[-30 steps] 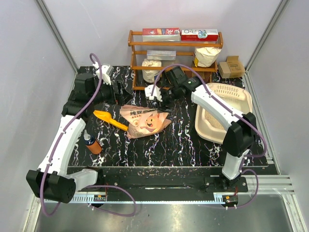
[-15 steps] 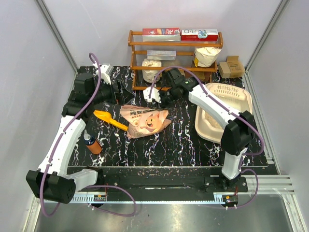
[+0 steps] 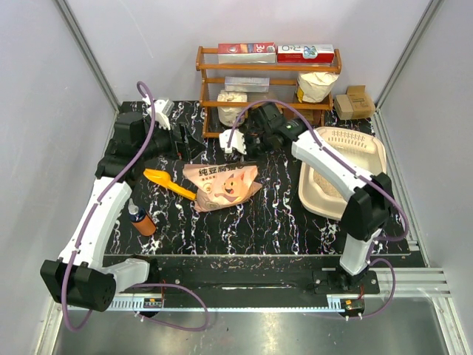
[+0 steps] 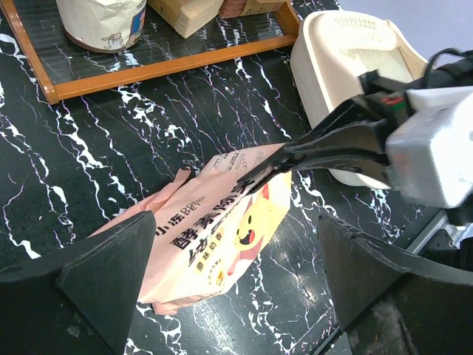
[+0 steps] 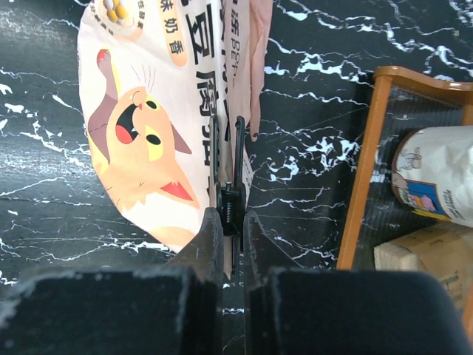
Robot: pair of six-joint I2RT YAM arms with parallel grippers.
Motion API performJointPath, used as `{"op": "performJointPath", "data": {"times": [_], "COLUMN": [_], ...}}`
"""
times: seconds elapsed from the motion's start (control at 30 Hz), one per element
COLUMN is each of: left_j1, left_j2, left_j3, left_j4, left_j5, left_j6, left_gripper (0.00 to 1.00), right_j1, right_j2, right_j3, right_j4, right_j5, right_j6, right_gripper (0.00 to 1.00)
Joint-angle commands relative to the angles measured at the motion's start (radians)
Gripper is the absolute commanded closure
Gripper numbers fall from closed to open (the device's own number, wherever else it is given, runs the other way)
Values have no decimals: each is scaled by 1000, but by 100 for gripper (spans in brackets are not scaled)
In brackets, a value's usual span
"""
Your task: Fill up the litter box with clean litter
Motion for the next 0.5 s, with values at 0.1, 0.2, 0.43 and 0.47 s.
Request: {"op": "performJointPath", "data": {"times": [0.1, 0.2, 0.43, 0.47], "left_j1": [4, 3, 4, 4], "left_j2": [-3, -3, 10, 14], "left_j3": [-5, -8, -19, -20], "left_j4": [55, 55, 31, 29], "left_j5": [17, 7, -159, -173], "left_j6": [-4, -4, -65, -87], "left_gripper": [5, 5, 5, 5], "right_j1": [-4, -21, -137, -157], "right_j2": [-257, -338, -399, -371], "right_j3": [-75, -199, -405, -420], "right_j4": [11, -31, -116, -139], "right_j5": [0, -6, -176, -237], "right_j6": [142, 205, 431, 452], "right_gripper": [99, 99, 96, 96]}}
